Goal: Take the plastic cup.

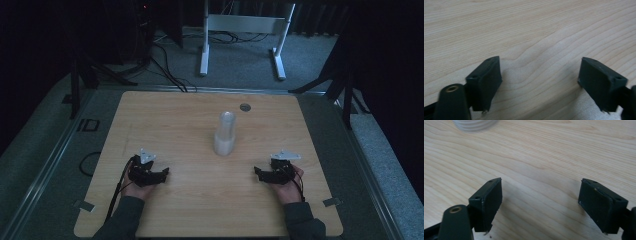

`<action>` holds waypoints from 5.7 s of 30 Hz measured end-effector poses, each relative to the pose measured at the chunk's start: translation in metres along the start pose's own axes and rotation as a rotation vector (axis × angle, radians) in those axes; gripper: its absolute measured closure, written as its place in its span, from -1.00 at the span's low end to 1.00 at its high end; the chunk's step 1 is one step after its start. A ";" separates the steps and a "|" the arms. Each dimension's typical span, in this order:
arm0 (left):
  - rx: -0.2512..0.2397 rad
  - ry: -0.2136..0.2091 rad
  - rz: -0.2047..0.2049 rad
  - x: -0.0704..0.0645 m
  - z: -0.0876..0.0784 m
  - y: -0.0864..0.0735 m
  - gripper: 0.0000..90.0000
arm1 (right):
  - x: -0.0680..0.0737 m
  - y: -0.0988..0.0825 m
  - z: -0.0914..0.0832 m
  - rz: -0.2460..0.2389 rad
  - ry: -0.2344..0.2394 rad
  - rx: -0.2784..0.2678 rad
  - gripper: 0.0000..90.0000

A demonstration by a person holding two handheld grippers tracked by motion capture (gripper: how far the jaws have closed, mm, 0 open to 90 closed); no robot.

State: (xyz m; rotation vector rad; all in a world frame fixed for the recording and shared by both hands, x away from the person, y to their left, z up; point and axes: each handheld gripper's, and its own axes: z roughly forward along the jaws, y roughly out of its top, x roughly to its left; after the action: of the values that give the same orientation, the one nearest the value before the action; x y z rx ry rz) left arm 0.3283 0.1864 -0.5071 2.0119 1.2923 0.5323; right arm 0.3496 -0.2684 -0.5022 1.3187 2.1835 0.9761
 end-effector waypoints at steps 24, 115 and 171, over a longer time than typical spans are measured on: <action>-0.116 -0.161 0.056 -0.028 -0.006 0.042 -0.53 | 0.012 0.014 -0.011 -0.075 0.005 -0.034 -0.40; -0.233 -0.326 0.274 -0.107 0.068 0.133 -0.65 | 0.051 0.160 -0.040 -0.217 0.186 -0.268 -0.37; -0.290 -0.328 0.267 -0.113 0.078 0.132 -0.53 | 0.072 0.177 -0.001 -0.199 0.233 -0.246 -0.13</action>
State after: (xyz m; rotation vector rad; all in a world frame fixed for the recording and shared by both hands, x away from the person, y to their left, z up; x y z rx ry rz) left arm 0.4142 0.0224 -0.4622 1.9350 0.7127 0.4564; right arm 0.4206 -0.1510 -0.3695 0.8964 2.2210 1.3221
